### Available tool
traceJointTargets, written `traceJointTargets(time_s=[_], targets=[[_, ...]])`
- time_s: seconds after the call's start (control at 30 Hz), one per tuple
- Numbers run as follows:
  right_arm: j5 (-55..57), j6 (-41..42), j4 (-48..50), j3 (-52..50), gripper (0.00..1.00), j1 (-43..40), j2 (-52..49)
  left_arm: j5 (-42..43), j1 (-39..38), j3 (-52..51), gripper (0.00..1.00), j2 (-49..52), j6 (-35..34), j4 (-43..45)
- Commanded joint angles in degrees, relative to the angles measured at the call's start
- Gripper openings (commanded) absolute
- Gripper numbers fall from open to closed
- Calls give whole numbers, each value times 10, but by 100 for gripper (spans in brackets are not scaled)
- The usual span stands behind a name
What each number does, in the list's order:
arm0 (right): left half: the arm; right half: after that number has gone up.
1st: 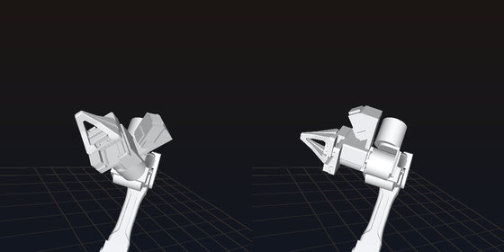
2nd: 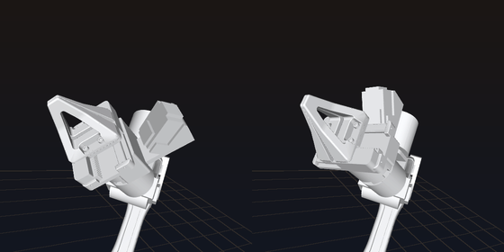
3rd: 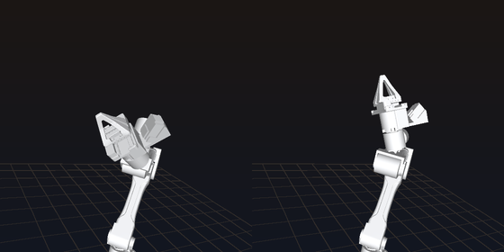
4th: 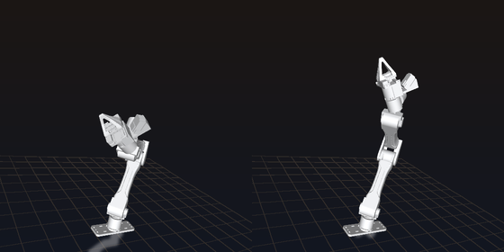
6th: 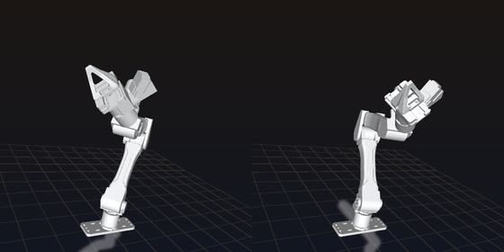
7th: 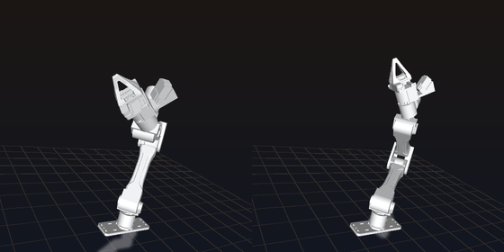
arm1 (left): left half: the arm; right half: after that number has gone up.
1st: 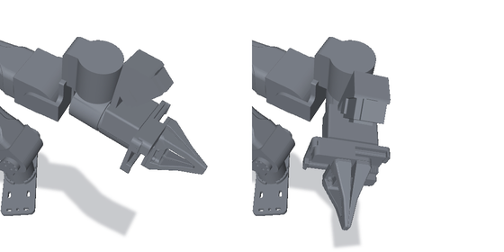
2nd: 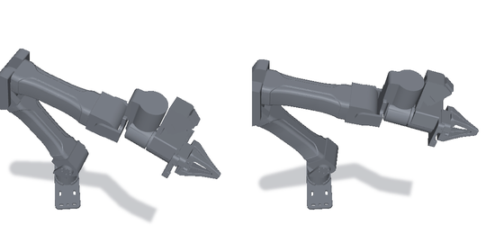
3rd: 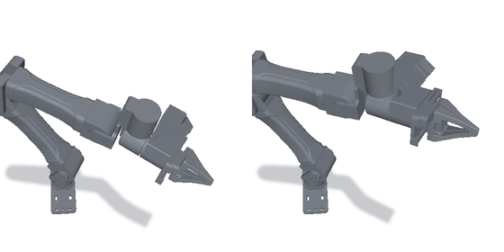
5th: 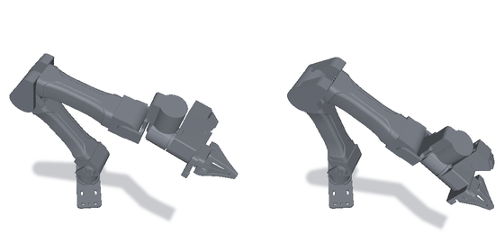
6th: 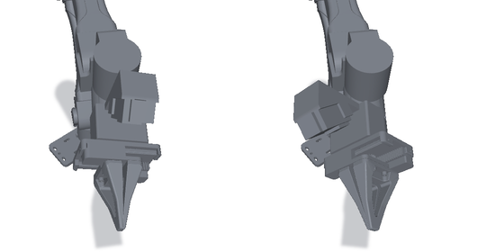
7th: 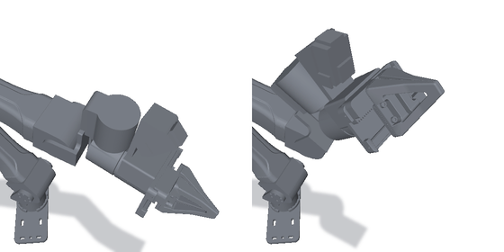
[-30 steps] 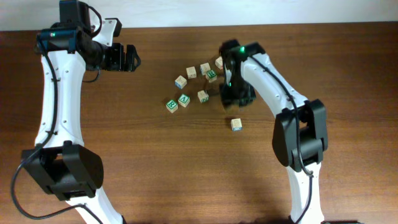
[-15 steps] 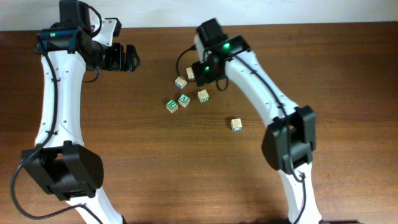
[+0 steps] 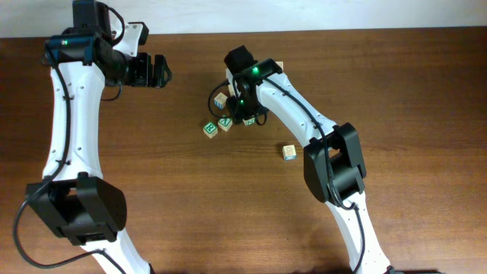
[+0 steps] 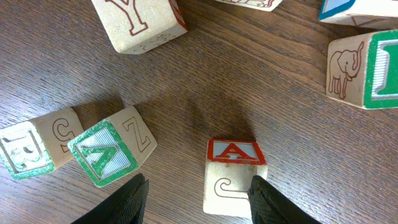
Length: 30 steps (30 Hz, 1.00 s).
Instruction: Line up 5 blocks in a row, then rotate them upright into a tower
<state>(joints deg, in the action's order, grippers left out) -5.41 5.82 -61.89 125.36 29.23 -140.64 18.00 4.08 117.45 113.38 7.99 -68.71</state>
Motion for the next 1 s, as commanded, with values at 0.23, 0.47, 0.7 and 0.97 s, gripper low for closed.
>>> traceJointTargets(time_s=[0.23, 0.47, 0.7, 0.97], targets=[[14, 6, 0, 9, 54, -33, -21, 0, -3, 9, 99, 2, 11, 1], [14, 6, 1, 8, 54, -33, -23, 0, -3, 9, 99, 2, 11, 1], [16, 6, -1, 5, 33, -34, -23, 0, -3, 9, 99, 2, 11, 1], [3, 21, -48, 7, 29, -34, -18, 0, -3, 9, 99, 2, 11, 1]])
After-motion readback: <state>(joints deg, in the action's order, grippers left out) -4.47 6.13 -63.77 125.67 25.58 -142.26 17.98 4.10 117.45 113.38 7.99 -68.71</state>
